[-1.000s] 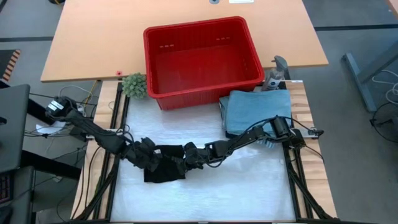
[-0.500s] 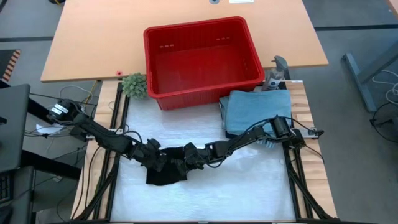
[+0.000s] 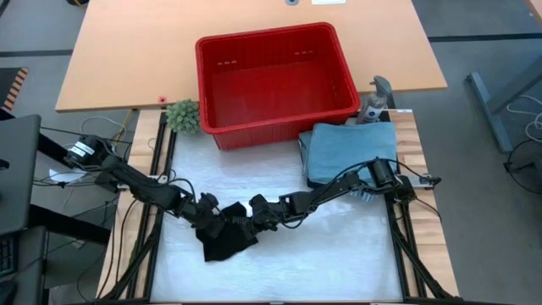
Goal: Fold Laundry from Bin
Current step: Fold the black boxer short
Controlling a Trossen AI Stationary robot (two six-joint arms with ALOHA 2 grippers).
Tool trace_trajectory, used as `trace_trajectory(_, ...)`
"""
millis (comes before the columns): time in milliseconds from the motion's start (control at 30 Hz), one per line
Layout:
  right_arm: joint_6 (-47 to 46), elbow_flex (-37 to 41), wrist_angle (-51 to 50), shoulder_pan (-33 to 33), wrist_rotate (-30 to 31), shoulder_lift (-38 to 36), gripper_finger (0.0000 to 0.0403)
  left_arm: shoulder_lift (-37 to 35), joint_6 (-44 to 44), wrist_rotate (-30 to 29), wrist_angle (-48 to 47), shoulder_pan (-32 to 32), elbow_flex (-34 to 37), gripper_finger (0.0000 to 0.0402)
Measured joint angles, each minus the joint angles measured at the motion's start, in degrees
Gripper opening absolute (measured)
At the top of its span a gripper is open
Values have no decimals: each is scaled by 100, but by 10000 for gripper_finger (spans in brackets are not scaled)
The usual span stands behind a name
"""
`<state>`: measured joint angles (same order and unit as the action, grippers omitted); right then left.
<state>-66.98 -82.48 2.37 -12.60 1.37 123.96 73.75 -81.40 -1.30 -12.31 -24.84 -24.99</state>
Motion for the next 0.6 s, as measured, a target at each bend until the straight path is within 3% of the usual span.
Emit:
trace_trajectory(200,20,0,2,2,0,0,35,11,127,309,-80,-2,-191,3)
trace_trajectory(600,452,-309,27,2,-224,-4,35,9,369,257,-593,-4,-858,2)
